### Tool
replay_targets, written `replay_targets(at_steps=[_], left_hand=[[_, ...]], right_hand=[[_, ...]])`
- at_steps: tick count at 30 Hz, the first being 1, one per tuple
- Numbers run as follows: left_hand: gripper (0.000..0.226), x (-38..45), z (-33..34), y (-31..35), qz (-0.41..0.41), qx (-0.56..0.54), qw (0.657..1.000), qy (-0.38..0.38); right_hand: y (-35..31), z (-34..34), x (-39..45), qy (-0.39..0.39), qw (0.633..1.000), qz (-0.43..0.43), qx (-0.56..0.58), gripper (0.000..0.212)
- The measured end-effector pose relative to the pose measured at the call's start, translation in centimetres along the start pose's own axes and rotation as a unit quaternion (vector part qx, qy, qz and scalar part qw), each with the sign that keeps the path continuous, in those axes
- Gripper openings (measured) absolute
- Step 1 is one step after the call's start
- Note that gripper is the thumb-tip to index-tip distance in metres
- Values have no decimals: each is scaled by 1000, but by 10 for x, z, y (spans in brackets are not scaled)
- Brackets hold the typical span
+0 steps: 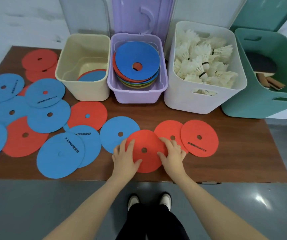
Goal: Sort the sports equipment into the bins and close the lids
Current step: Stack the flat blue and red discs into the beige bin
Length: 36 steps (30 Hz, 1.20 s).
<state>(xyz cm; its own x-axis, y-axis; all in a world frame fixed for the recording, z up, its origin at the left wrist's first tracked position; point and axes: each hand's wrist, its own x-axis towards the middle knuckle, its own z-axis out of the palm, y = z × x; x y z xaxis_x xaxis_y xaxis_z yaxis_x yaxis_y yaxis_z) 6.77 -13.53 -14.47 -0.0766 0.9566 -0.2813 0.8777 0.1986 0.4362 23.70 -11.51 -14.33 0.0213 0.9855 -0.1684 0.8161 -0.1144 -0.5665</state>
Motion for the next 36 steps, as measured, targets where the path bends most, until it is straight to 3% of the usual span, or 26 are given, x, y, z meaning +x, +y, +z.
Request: replay_targets(at_steps=[5,9,15,20,22,26,36], left_hand=[[78,0,8,16,-40,-7,999,11],[79,10,13,39,-8,-13,1000,0],[81,30,27,95,41,-56,996,-50],[77,44,40,137,84,-32,995,-52],[74,49,43,144,51,17,998,-23],[76,51,45,139,-104,49,993,21],[75,44,44,139,-122,-74,990,15]], right_hand=[[12,-7,7,69,996,-38,30,47],[32,-28,20,105,993,-13,59,45],[85,-72,42,125,990,38,51,45],[125,-100,56,101,991,86,10,43],[137,-105,59,81,989,121,-33,46],[141,-98,55,76,985,145,-46,53],[93,-71,65,57,989,135,-17,59]])
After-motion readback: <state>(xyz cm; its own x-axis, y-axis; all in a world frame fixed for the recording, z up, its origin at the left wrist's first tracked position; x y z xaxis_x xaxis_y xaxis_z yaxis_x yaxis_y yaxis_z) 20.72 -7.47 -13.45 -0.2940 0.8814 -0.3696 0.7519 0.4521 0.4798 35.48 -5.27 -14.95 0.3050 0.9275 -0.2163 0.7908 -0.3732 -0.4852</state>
